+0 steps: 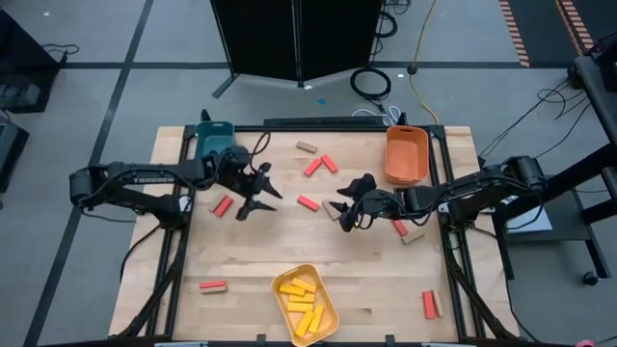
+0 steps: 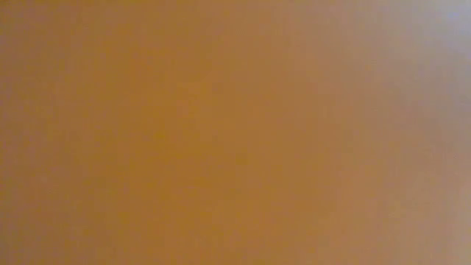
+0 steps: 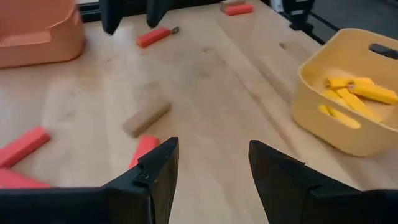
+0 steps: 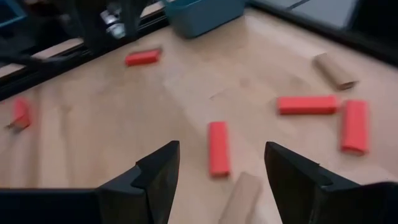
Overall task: Sort blocks
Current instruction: Put the red block into the orange bin
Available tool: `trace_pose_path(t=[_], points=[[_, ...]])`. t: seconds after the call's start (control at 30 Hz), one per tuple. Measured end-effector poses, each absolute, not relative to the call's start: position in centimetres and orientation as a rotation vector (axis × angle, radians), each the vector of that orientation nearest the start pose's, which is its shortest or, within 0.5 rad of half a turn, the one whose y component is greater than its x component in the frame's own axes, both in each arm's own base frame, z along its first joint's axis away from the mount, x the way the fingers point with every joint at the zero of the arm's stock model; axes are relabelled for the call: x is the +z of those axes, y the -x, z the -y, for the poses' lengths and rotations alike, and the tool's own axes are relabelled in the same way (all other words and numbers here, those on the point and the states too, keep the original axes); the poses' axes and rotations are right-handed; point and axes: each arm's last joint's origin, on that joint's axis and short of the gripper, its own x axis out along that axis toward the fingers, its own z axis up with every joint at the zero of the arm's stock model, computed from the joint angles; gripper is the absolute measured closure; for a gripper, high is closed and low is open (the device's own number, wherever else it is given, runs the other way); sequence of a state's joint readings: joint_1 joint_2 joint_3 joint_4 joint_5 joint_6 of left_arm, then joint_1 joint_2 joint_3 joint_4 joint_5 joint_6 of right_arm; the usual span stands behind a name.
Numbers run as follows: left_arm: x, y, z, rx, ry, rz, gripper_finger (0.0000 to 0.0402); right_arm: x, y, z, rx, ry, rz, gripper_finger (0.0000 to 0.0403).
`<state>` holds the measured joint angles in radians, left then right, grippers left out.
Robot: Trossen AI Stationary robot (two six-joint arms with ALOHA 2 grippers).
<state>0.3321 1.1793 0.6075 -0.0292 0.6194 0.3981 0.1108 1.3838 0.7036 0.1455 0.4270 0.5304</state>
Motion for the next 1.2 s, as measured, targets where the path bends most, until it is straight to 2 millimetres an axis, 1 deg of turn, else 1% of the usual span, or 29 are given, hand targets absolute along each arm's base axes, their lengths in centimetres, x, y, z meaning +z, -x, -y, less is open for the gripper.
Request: trace_pose_path(t=[0.2, 0.4, 0.53, 0.7, 0.8, 0.87, 0.93, 1.03, 1.2], points=[[21.2, -22.8, -5.6, -0.298, -0.13, -0.511, 0.021, 20.7, -28.0, -2.1, -0.349, -0.335, -0.46, 0.0202], [21.2, -22.6, -6.0, -0.103, -0.086, -0.576, 0.021, 20.6, -28.0, -2.2, -0.303, -0.298, -0.481, 0.0202], [22.2, -22.1, -6.0, -0.045, -0.08, -0.54, 0.021, 21.0, -28.2, -2.4, -0.231, -0.261, -0.523, 0.0202], [24.1, -21.1, -5.9, 0.043, -0.123, -0.452, 0.0211, 22.5, -28.7, -2.5, -0.195, -0.149, -0.572, 0.0202], [24.8, -20.4, -5.9, 0.107, -0.145, -0.411, 0.0211, 23.6, -29.1, -2.3, -0.191, -0.121, -0.554, 0.0202], [24.7, -20.0, -5.9, 0.155, -0.134, -0.378, 0.0211, 24.1, -29.3, -1.9, -0.2, -0.119, -0.54, 0.0202], [24.2, -19.5, -6.0, 0.209, -0.116, -0.376, 0.0211, 24.3, -29.5, -1.2, -0.223, -0.126, -0.531, 0.0202], [23.2, -19.0, -6.3, 0.267, -0.093, -0.368, 0.0211, 24.3, -29.5, 0.4, -0.277, -0.14, -0.536, 0.0202], [21.6, -18.5, -6.5, 0.293, -0.078, -0.321, 0.0211, 23.9, -29.0, 2.8, -0.361, -0.148, -0.585, 0.0202]])
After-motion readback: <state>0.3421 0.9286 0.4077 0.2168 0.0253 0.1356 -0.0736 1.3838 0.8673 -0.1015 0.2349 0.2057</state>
